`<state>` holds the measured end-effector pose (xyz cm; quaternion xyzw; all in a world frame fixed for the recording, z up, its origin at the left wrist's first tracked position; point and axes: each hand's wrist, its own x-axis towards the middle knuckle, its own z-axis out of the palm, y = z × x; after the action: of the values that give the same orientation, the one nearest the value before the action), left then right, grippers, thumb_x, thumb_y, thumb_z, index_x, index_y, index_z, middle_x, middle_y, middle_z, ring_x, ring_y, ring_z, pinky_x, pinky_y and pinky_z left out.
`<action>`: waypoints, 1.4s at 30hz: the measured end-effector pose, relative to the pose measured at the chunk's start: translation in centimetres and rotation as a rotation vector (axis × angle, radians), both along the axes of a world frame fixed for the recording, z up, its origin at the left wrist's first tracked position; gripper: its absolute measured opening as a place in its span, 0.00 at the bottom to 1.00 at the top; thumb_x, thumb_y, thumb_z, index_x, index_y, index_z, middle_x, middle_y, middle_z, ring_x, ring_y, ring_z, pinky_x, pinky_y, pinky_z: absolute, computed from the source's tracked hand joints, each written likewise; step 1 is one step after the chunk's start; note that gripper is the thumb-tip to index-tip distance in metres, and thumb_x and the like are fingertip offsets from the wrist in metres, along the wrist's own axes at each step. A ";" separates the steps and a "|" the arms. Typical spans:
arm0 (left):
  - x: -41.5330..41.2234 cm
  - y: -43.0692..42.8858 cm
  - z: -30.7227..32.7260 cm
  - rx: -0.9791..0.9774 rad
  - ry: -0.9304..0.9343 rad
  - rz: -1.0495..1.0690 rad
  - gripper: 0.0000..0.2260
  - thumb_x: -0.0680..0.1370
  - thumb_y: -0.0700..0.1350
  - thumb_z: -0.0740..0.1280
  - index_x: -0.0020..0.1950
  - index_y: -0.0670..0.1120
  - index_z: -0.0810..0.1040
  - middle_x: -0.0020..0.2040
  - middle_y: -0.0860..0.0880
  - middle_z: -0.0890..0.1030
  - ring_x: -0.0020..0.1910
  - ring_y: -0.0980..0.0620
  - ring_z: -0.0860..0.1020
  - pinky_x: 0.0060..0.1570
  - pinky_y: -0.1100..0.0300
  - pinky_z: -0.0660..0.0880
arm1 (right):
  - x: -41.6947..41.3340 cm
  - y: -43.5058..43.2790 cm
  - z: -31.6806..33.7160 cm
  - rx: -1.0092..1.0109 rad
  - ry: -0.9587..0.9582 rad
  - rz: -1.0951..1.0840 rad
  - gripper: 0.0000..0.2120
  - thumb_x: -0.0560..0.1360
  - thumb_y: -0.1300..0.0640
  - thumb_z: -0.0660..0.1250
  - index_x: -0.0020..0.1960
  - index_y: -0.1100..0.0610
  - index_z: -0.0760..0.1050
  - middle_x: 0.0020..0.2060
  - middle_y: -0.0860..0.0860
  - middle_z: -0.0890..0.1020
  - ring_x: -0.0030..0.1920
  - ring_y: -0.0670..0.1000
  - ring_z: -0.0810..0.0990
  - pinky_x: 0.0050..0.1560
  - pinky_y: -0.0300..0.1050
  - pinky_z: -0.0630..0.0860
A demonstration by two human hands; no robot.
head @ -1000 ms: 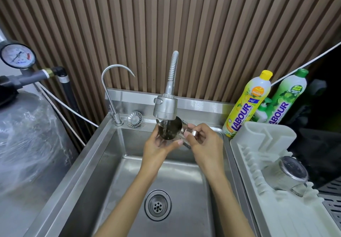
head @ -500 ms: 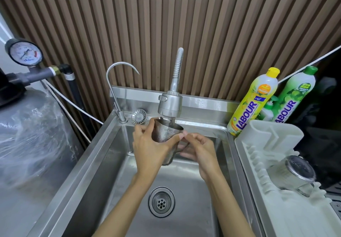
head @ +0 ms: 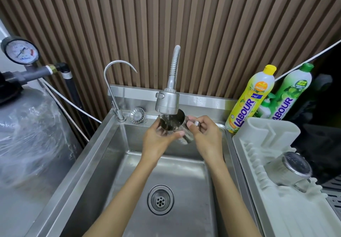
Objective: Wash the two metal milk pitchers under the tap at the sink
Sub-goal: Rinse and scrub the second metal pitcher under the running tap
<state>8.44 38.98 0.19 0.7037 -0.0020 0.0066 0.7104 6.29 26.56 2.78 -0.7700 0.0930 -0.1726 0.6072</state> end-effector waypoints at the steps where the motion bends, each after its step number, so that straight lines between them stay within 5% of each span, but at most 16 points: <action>1: 0.0 -0.1 0.0 0.010 -0.038 0.055 0.22 0.63 0.33 0.78 0.54 0.46 0.77 0.48 0.48 0.84 0.45 0.58 0.82 0.46 0.71 0.75 | 0.3 0.0 -0.4 0.098 -0.004 0.035 0.13 0.74 0.64 0.67 0.34 0.54 0.67 0.49 0.50 0.82 0.50 0.45 0.82 0.51 0.36 0.76; 4: 0.0 0.1 0.2 0.099 -0.166 0.183 0.29 0.58 0.38 0.80 0.56 0.49 0.75 0.52 0.49 0.81 0.50 0.53 0.81 0.51 0.67 0.74 | 0.6 0.7 -1.4 0.308 0.036 0.141 0.13 0.76 0.64 0.65 0.35 0.56 0.67 0.50 0.49 0.82 0.43 0.36 0.80 0.45 0.27 0.72; 7: -0.4 0.7 0.5 0.272 -0.286 0.248 0.38 0.57 0.42 0.81 0.65 0.44 0.73 0.57 0.46 0.78 0.54 0.50 0.77 0.55 0.65 0.72 | 0.5 1.3 -2.7 0.436 0.072 0.168 0.09 0.75 0.62 0.66 0.38 0.59 0.70 0.44 0.55 0.82 0.46 0.49 0.80 0.58 0.45 0.76; 9: -0.8 1.0 0.8 0.365 -0.336 0.275 0.38 0.58 0.45 0.82 0.66 0.43 0.73 0.57 0.47 0.77 0.55 0.51 0.76 0.56 0.68 0.70 | 0.1 1.5 -2.6 0.468 0.098 0.165 0.07 0.76 0.60 0.66 0.41 0.61 0.72 0.39 0.55 0.82 0.46 0.52 0.81 0.54 0.46 0.79; 11: -1.3 1.2 1.3 0.390 -0.345 0.307 0.36 0.58 0.50 0.81 0.64 0.44 0.75 0.55 0.51 0.76 0.54 0.55 0.74 0.54 0.76 0.67 | -0.2 1.6 -2.1 0.406 0.123 0.124 0.09 0.75 0.56 0.67 0.41 0.61 0.75 0.35 0.52 0.83 0.41 0.49 0.83 0.44 0.43 0.82; 14: -1.7 1.2 1.8 0.430 -0.328 0.373 0.32 0.59 0.57 0.79 0.59 0.45 0.78 0.47 0.54 0.73 0.48 0.55 0.73 0.48 0.70 0.68 | -0.4 1.5 -1.1 0.304 0.143 0.030 0.11 0.72 0.53 0.70 0.36 0.58 0.75 0.34 0.53 0.84 0.35 0.48 0.84 0.34 0.44 0.81; 17: -2.1 1.0 1.4 0.398 -0.210 0.348 0.29 0.61 0.58 0.77 0.57 0.45 0.79 0.47 0.57 0.75 0.42 0.62 0.73 0.42 0.78 0.65 | -0.2 1.1 -0.3 0.159 0.162 -0.064 0.13 0.70 0.51 0.73 0.33 0.56 0.74 0.34 0.58 0.84 0.36 0.54 0.83 0.35 0.51 0.82; 20: -2.0 0.8 0.7 0.325 -0.108 0.257 0.22 0.63 0.60 0.76 0.48 0.48 0.80 0.42 0.56 0.83 0.38 0.71 0.76 0.38 0.83 0.66 | -0.5 0.5 1.1 -0.107 0.085 -0.140 0.15 0.66 0.44 0.73 0.33 0.55 0.75 0.29 0.50 0.82 0.36 0.54 0.83 0.42 0.54 0.81; 22: -1.5 0.7 0.5 0.268 -0.049 0.175 0.16 0.65 0.58 0.75 0.45 0.50 0.80 0.40 0.56 0.83 0.40 0.69 0.78 0.40 0.81 0.69 | -1.1 0.5 2.4 -0.291 0.049 -0.173 0.14 0.68 0.46 0.72 0.33 0.54 0.74 0.28 0.46 0.79 0.38 0.52 0.81 0.43 0.46 0.77; 25: -0.5 0.7 0.4 0.102 0.006 -0.034 0.14 0.66 0.54 0.76 0.48 0.51 0.81 0.45 0.55 0.85 0.50 0.57 0.81 0.52 0.68 0.74 | -1.6 0.8 2.8 -0.393 -0.020 -0.198 0.10 0.71 0.50 0.71 0.38 0.56 0.76 0.34 0.50 0.81 0.40 0.52 0.80 0.44 0.46 0.75; 27: 0.2 0.8 0.4 0.071 -0.029 -0.099 0.20 0.63 0.53 0.77 0.53 0.52 0.80 0.50 0.54 0.84 0.55 0.56 0.80 0.57 0.61 0.74 | -1.4 1.1 1.8 -0.243 -0.065 -0.170 0.07 0.72 0.54 0.71 0.40 0.56 0.76 0.38 0.51 0.83 0.41 0.51 0.82 0.45 0.45 0.77; 30: 0.5 0.7 0.6 0.053 -0.113 -0.028 0.22 0.66 0.39 0.78 0.57 0.47 0.76 0.51 0.52 0.82 0.50 0.63 0.79 0.48 0.73 0.72 | -0.7 1.5 0.2 0.090 -0.095 -0.066 0.05 0.73 0.63 0.68 0.40 0.58 0.74 0.46 0.47 0.83 0.44 0.38 0.82 0.48 0.29 0.75; 32: 0.6 0.9 0.9 0.117 -0.192 0.064 0.25 0.65 0.34 0.77 0.58 0.44 0.74 0.51 0.50 0.80 0.45 0.66 0.78 0.43 0.76 0.72 | -0.2 1.6 -0.6 0.234 -0.060 0.039 0.08 0.75 0.65 0.66 0.39 0.58 0.71 0.49 0.46 0.82 0.45 0.33 0.80 0.52 0.29 0.74; 37: 0.1 1.6 1.0 0.344 -0.370 0.179 0.34 0.61 0.39 0.80 0.64 0.45 0.72 0.56 0.50 0.76 0.53 0.55 0.76 0.56 0.70 0.70 | 0.7 2.0 -2.6 0.391 0.031 0.132 0.08 0.75 0.64 0.65 0.38 0.60 0.70 0.50 0.52 0.83 0.49 0.43 0.82 0.60 0.48 0.76; 39: -0.6 1.7 1.3 0.442 -0.370 0.266 0.36 0.60 0.44 0.81 0.65 0.42 0.73 0.54 0.51 0.73 0.52 0.56 0.73 0.51 0.79 0.64 | 0.4 2.1 -2.4 0.391 0.067 0.144 0.07 0.76 0.62 0.66 0.41 0.63 0.72 0.47 0.60 0.82 0.47 0.51 0.82 0.50 0.47 0.81; 42: -1.5 1.6 1.5 0.539 -0.278 0.347 0.41 0.58 0.59 0.79 0.66 0.42 0.74 0.50 0.52 0.70 0.54 0.52 0.73 0.53 0.70 0.65 | 0.0 1.7 -1.9 0.303 0.127 0.105 0.09 0.74 0.56 0.68 0.41 0.61 0.74 0.39 0.59 0.83 0.38 0.51 0.84 0.37 0.43 0.82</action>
<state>6.93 40.60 1.67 0.8483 0.0192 0.2221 0.4803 6.27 28.30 0.89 -0.6829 0.1156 -0.0756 0.7174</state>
